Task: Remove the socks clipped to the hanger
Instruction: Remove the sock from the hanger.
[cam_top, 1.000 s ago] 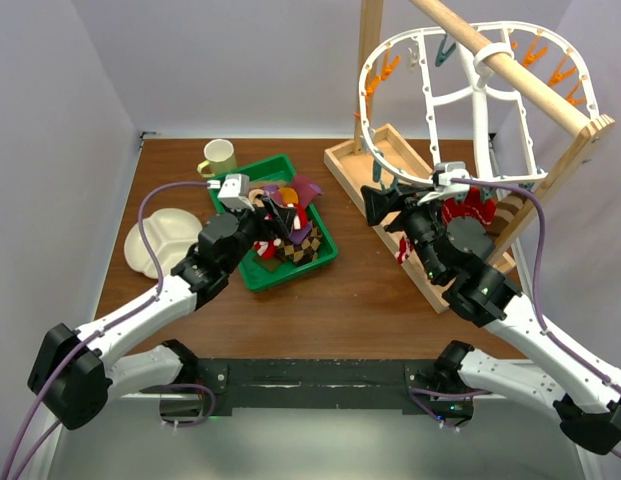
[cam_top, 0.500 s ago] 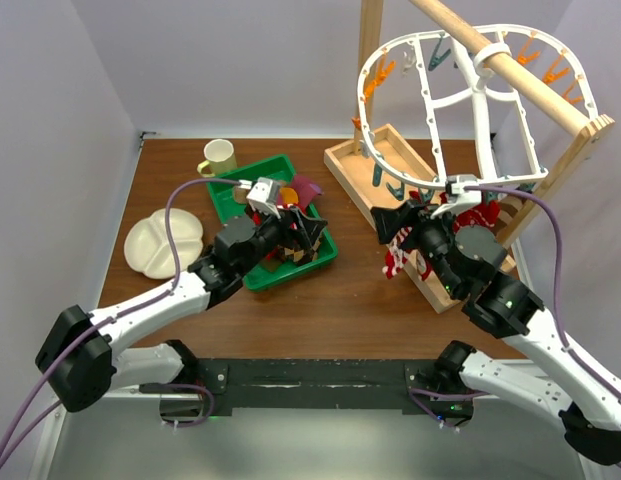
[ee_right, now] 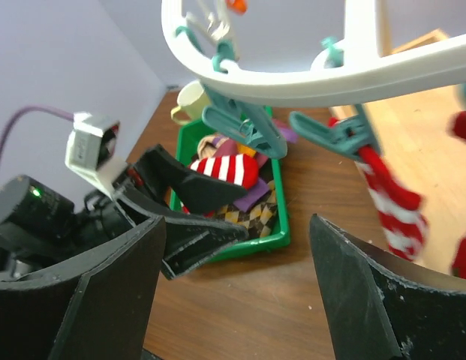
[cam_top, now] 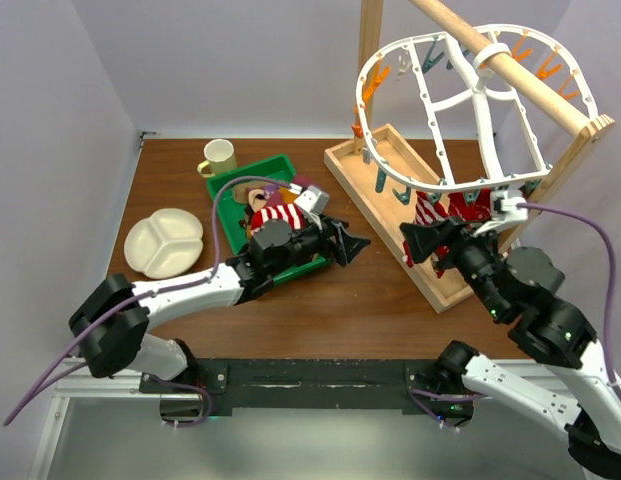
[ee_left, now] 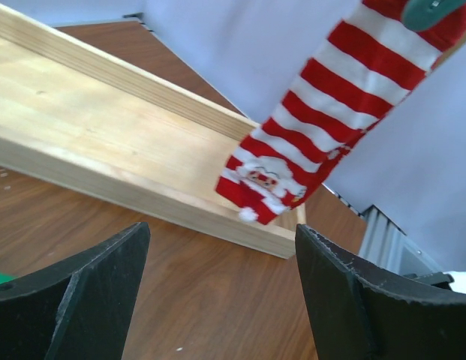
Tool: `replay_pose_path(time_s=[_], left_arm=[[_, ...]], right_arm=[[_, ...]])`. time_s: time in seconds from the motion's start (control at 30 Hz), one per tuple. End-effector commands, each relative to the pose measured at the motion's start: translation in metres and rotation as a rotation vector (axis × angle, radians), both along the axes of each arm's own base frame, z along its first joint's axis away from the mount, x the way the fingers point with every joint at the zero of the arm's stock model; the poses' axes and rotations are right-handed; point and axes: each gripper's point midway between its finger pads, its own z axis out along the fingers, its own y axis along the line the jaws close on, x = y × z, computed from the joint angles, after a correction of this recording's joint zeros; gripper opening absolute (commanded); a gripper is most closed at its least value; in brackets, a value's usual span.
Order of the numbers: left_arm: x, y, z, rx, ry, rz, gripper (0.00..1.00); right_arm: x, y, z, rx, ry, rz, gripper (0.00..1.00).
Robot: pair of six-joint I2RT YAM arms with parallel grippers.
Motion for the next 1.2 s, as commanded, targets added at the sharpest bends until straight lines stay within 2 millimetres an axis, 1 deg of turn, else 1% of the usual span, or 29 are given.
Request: replay_pose_path(time_s=[0.0,0.03,0.07,0.1,0.13,0.2,0.3,0.33,0.53,0.57,0.6,0.67,0.7,0.77,0.8,0.83,0.87,0.93,0.97,1.0,1.17], left_arm=[[-0.007,-0.032,0.039,-0.098,-0.102,-0.058,0.83],[-0.006,-0.038,0.033,-0.094,-0.097,-0.055,0.82],[-0.007,-0.042,0.036,-0.109,-0.102,-0.054,0.82],[-0.010,-0.051,0.033,-0.109,-0.100,-0.066,0.82],[-0.011,-0.055,0.034,-0.113,-0.101,-0.066,0.82],[-0.014,-0.069,0.032,-0.115,-0.102,-0.072,0.82],[-0.021,-0.086,0.031,-0.124,-0.103,-0.092,0.83],[-0.019,-0.088,0.030,-0.126,-0.102,-0.072,0.83],[-0.025,-0.111,0.016,-0.112,-0.100,-0.065,0.84],[-0.028,-0.115,0.018,-0.115,-0.103,-0.071,0.84],[-0.026,-0.118,0.011,-0.103,-0.100,-0.059,0.85],[-0.027,-0.125,0.012,-0.105,-0.107,-0.052,0.86],[-0.024,-0.127,0.006,-0.094,-0.103,-0.034,0.87],[-0.022,-0.132,0.002,-0.079,-0.100,-0.018,0.88],[-0.020,-0.133,-0.001,-0.072,-0.099,0.001,0.93],[-0.020,-0.134,-0.002,-0.067,-0.100,0.012,0.94],[-0.022,-0.139,-0.004,-0.058,-0.106,0.014,0.95],[-0.022,-0.142,-0.005,-0.059,-0.110,0.035,0.96],[-0.025,-0.148,-0.008,-0.056,-0.111,0.029,0.97],[-0.025,-0.150,-0.009,-0.058,-0.111,0.035,1.00],[-0.027,-0.166,-0.016,-0.066,-0.114,0.043,1.00]], right_arm=[[-0.006,-0.036,0.022,0.036,-0.043,-0.126,0.81],[-0.006,-0.048,0.026,0.046,-0.054,-0.175,0.81],[-0.007,-0.052,0.030,0.055,-0.063,-0.189,0.81],[-0.008,-0.058,0.035,0.069,-0.078,-0.210,0.81],[-0.010,-0.063,0.039,0.084,-0.091,-0.223,0.81],[-0.011,-0.071,0.048,0.090,-0.115,-0.246,0.81],[-0.009,-0.078,0.052,0.060,-0.110,-0.289,0.81],[-0.008,-0.079,0.053,0.053,-0.110,-0.295,0.81],[-0.005,-0.075,0.056,0.044,-0.113,-0.290,0.81],[-0.004,-0.073,0.054,0.037,-0.108,-0.287,0.82],[-0.003,-0.071,0.055,0.035,-0.109,-0.284,0.82],[-0.002,-0.070,0.055,0.030,-0.108,-0.280,0.82],[-0.001,-0.069,0.055,0.029,-0.106,-0.280,0.82],[-0.001,-0.069,0.055,0.028,-0.105,-0.277,0.82],[-0.002,-0.069,0.055,0.026,-0.105,-0.276,0.82],[-0.001,-0.068,0.055,0.024,-0.105,-0.276,0.82],[-0.002,-0.070,0.055,0.024,-0.105,-0.277,0.82],[-0.004,-0.073,0.057,0.027,-0.107,-0.285,0.82],[-0.005,-0.074,0.057,0.028,-0.109,-0.288,0.82],[-0.005,-0.076,0.058,0.028,-0.109,-0.291,0.82],[-0.010,-0.083,0.061,0.039,-0.118,-0.299,0.82]])
